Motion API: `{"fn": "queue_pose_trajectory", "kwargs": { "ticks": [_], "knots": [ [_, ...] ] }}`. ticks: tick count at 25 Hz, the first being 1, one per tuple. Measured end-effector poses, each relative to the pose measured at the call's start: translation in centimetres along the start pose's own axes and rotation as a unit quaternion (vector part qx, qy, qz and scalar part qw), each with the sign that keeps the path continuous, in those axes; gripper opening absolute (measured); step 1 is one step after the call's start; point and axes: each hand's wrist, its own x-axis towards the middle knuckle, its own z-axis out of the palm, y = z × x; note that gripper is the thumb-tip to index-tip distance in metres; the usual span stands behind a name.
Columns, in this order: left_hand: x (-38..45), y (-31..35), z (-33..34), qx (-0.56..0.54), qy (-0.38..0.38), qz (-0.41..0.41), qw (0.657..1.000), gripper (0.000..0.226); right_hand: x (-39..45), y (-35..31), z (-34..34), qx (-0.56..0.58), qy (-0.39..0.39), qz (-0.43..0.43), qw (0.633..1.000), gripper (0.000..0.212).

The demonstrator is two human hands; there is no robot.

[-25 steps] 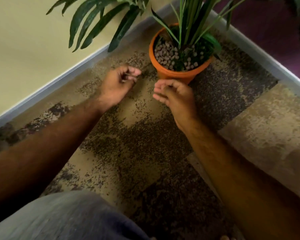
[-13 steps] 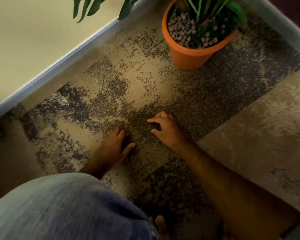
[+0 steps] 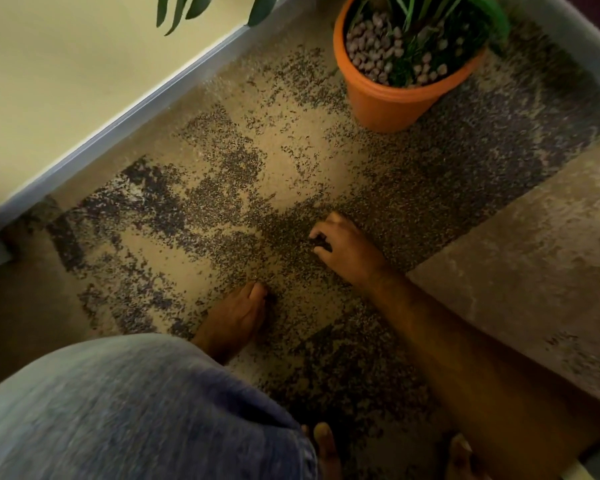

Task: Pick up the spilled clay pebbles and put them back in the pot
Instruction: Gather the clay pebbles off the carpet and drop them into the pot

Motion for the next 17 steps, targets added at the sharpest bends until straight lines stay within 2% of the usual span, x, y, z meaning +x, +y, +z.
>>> {"fn": "queue_pose_trajectory", "kwargs": {
  "ticks": [3,5,7,9,12,17],
  "knots": [
    [1.6,-0.3,-1.2,-0.021,0.001,-0.016,1.000,0.012,-0.5,1.6,-1.3,-0.008,0.005,0.000,1.000,0.019],
    [3.1,-0.3,-1.6,-0.010,-0.011,0.001,1.000,0.009,-1.0,3.2,-2.4,-0.049,0.041,0.005,0.998,0.022],
    [4.3,0.0,-2.4,-0.014,-0.025,-0.001,1.000,0.011,-1.6,5.1,-3.6,-0.101,0.099,0.039,0.989,0.030],
    [5.4,0.3,-2.9,-0.019,0.011,-0.006,1.000,0.011,-2.5,7.2,-4.9,-0.129,0.140,0.086,0.978,0.049],
    [6.8,0.5,-3.5,-0.046,0.050,-0.038,0.997,0.007,-3.6,9.8,-5.6,-0.166,0.120,0.125,0.971,0.075],
    [8.6,0.0,-3.2,-0.100,0.043,-0.057,0.992,0.005,-5.7,9.5,-2.4,-0.231,0.114,0.107,0.960,0.084]
  ]
}}
